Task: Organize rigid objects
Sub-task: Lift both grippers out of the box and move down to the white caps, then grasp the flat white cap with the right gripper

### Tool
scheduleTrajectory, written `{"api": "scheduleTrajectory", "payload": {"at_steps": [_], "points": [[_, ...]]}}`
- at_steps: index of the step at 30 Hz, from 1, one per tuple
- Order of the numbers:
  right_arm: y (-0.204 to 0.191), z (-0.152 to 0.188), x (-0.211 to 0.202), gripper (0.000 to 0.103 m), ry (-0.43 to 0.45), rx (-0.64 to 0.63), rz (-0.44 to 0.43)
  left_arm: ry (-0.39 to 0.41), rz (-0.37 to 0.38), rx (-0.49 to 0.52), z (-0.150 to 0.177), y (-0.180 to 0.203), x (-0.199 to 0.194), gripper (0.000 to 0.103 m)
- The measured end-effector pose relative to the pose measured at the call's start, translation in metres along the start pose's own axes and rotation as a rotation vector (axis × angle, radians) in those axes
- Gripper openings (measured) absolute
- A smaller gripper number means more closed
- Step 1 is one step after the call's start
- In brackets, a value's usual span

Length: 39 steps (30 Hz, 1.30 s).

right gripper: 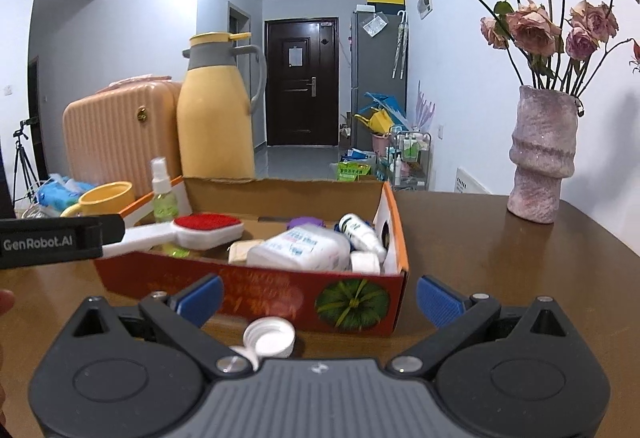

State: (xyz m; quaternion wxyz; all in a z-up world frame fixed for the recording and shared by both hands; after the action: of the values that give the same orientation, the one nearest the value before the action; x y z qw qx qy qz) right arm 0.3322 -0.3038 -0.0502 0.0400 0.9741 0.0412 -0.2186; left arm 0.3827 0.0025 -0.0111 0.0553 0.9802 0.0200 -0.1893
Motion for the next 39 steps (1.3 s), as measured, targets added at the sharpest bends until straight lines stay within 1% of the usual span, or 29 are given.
{"api": "scheduleTrajectory", "payload": {"at_steps": [8,15,21,26,28,32,34,38,39], "points": [[-0.013,0.024,-0.016,0.102,-0.038,-0.025,-0.009,-0.033,0.000,0.010,0.020,-0.009,-0.019,0.103],[-0.026,0.037,-0.024,0.100,-0.067,-0.046,-0.024,-0.065,0.030,0.031,0.037,-0.022,-0.034,0.103],[-0.034,0.042,-0.022,0.099,-0.097,-0.044,-0.037,-0.086,0.057,0.033,0.045,-0.031,-0.038,0.103],[-0.043,0.047,-0.010,0.095,-0.144,-0.040,-0.052,-0.112,0.063,0.033,0.048,-0.038,-0.034,0.103],[-0.047,0.048,-0.004,0.091,-0.164,-0.041,-0.062,-0.121,0.059,0.023,0.049,-0.043,-0.032,0.103],[-0.057,0.049,0.011,0.084,-0.191,-0.054,-0.046,-0.119,0.053,0.010,0.047,-0.053,-0.032,0.103],[-0.060,0.050,0.019,0.077,-0.207,-0.064,-0.033,-0.116,0.048,0.007,0.047,-0.057,-0.032,0.103],[-0.065,0.050,0.032,0.068,-0.243,-0.056,-0.026,-0.125,0.041,-0.006,0.046,-0.064,-0.030,0.103],[-0.066,0.050,0.034,0.062,-0.249,-0.056,-0.026,-0.127,0.039,-0.011,0.046,-0.066,-0.030,0.103]]}}
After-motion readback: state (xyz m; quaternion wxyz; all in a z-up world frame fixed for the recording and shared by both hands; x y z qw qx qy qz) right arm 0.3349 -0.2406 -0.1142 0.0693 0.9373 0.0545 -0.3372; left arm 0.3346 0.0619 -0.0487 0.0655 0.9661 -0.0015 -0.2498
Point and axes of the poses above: each gripper's, at about its wrist camera, not at the fingertips, and x roughly the way its jaws point, y to its right, z to its underside, the point moved 6 cm from there along x, roughly the way its jaws point, and after that the axes turned 9 degrees about z, right-handed, at the moved point
